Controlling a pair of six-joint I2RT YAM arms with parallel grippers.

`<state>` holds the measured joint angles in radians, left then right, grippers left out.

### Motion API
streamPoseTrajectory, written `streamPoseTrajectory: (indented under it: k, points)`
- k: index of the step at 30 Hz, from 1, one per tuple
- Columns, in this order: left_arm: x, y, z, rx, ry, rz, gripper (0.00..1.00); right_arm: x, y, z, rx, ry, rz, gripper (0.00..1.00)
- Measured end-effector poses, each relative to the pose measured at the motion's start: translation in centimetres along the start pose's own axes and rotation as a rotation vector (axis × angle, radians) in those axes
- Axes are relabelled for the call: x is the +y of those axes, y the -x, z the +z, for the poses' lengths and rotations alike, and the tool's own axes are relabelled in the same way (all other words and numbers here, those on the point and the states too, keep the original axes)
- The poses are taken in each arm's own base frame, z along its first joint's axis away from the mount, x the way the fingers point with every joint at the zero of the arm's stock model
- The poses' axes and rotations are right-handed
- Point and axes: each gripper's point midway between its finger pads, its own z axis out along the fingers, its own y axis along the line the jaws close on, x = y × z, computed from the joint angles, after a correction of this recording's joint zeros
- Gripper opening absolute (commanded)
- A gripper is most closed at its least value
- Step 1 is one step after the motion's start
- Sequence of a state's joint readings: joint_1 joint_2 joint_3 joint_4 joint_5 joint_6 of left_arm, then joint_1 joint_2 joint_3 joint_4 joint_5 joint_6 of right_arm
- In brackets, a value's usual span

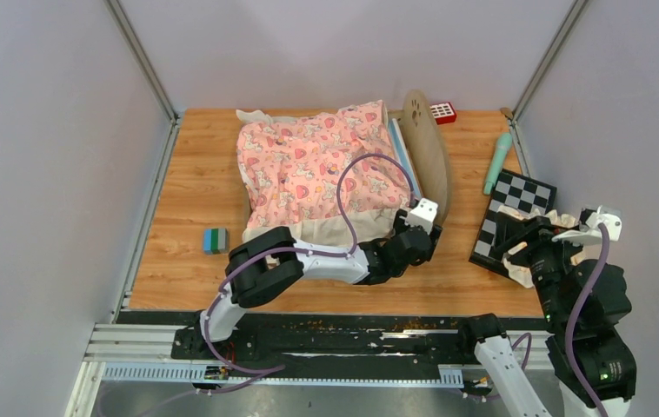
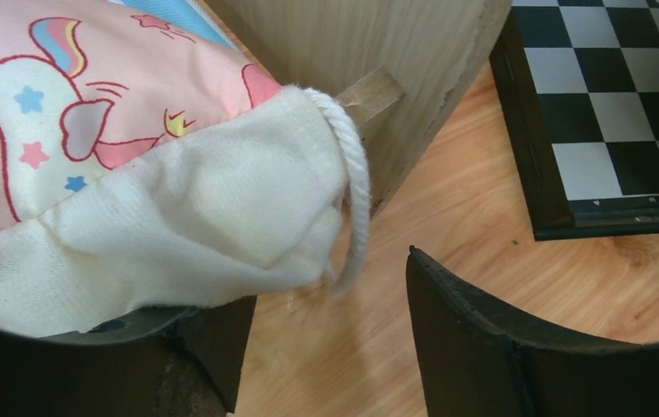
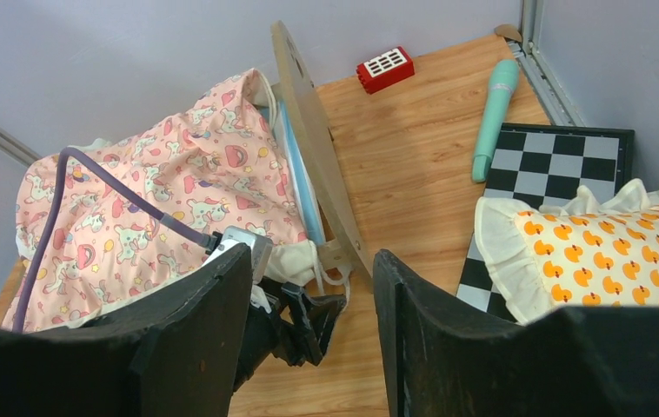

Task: Set up the pet bed
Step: Adjust the mattress on the bed frame.

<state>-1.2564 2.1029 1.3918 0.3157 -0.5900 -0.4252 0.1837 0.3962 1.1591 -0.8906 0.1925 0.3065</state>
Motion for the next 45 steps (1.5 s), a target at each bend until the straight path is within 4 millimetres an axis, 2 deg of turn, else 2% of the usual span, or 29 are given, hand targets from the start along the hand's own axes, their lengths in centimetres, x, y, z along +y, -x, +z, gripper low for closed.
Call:
streamPoseTrajectory:
  k: [2, 7, 12, 16, 23, 29, 35, 37, 40, 45]
  points:
    - [0.2, -0.2, 0.2, 0.001, 0.017, 0.000, 0.62, -0.1, 0.1, -0.3, -0.007, -0.003, -0.003, 0.55]
    - [0.5, -0.4, 0.1, 0.009, 0.026, 0.009, 0.41, -0.4, 0.2, -0.6, -0.015, -0.012, -0.011, 0.55]
    - [0.9, -0.6, 0.0, 0.028, 0.018, 0.037, 0.24, -0.5, 0.2, -0.6, -0.014, -0.012, -0.020, 0.56]
    - [1.6, 0.5, -0.5, 0.050, -0.007, 0.051, 0.13, -0.5, 0.2, -0.6, -0.013, -0.012, -0.033, 0.56]
    - [3.2, 6.4, -2.2, 0.022, -0.060, 0.047, 0.08, -0.7, -0.1, -0.4, -0.006, -0.019, -0.054, 0.56]
    - [2.8, 11.6, -3.0, 0.020, -0.110, 0.106, 0.07, -1.0, -1.0, 0.0, 0.015, -0.031, -0.059, 0.56]
    - [2.1, 19.5, -3.9, -0.038, -0.154, 0.155, 0.08, -1.2, -1.8, 0.4, 0.035, -0.037, -0.056, 0.56]
    - [2.6, 21.8, -3.9, -0.062, -0.149, 0.166, 0.06, -1.2, -1.9, 0.5, 0.039, -0.038, -0.056, 0.56]
    - [4.0, 23.4, -3.5, -0.073, -0.125, 0.178, 0.02, -1.3, -2.1, 0.6, 0.043, -0.039, -0.055, 0.56]
    - [6.8, 23.6, -1.8, -0.045, -0.088, 0.178, 0.00, -1.3, -2.3, 0.6, 0.048, -0.040, -0.054, 0.56]
